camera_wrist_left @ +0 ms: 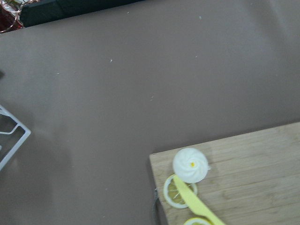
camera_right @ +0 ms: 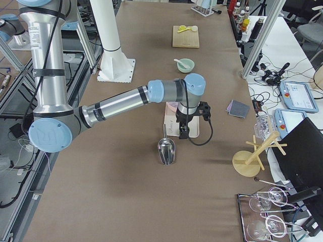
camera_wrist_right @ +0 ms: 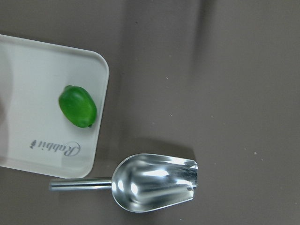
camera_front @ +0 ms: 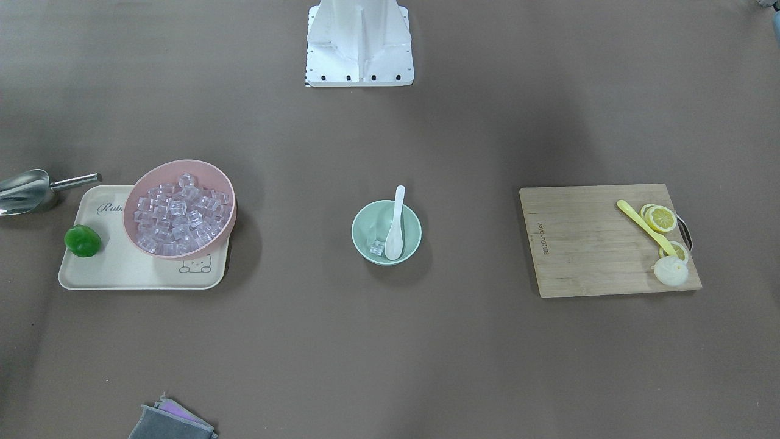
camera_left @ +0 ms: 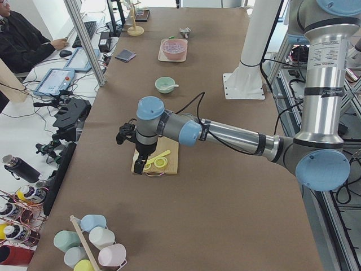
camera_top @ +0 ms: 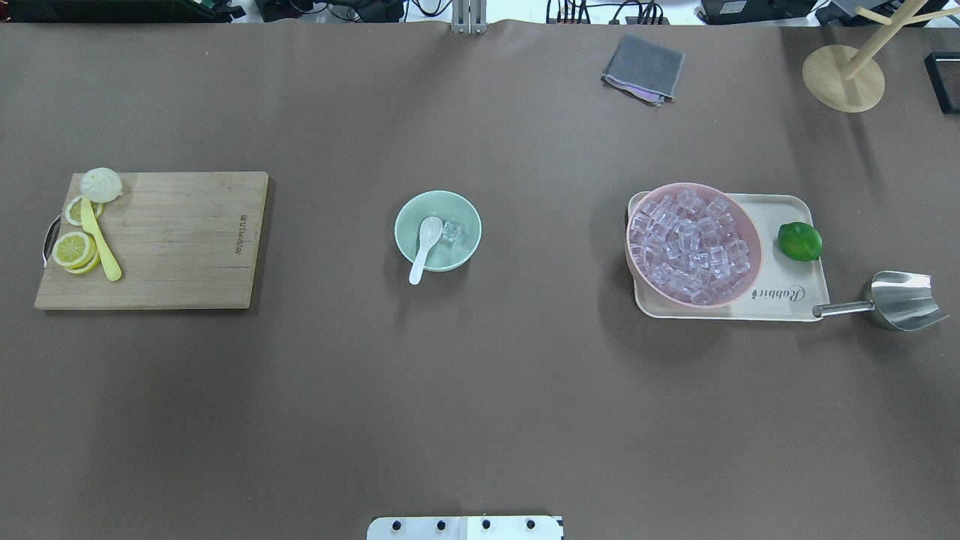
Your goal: Put spoon and ice into bowl
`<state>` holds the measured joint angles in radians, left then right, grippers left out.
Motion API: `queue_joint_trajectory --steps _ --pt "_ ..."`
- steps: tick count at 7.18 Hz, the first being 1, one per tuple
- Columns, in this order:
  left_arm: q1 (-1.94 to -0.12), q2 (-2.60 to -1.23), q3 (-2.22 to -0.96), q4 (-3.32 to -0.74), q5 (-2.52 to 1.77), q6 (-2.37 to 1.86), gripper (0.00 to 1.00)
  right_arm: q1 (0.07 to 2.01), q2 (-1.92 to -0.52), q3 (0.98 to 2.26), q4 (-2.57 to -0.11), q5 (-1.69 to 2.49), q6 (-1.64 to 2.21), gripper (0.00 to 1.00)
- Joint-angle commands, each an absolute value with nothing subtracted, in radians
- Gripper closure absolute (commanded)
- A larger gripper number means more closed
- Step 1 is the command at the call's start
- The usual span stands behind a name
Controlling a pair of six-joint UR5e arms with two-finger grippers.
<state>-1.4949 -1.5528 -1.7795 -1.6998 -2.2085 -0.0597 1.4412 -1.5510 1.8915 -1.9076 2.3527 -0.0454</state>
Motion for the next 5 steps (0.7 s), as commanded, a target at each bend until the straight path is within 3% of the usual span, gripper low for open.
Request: queue_joint_trajectory --steps 1,5 --pt "-1.529 -1.542 -1.767 -1.687 -2.212 -0.078 0.02 1.489 -1.577 1.859 -1.881 2.358 -0.055 0.00" --pt "-1.526 -1.552 -1.756 -1.657 -2.298 -0.218 0.02 1.505 -1.589 1.681 -1.727 2.293 -0.048 0.00"
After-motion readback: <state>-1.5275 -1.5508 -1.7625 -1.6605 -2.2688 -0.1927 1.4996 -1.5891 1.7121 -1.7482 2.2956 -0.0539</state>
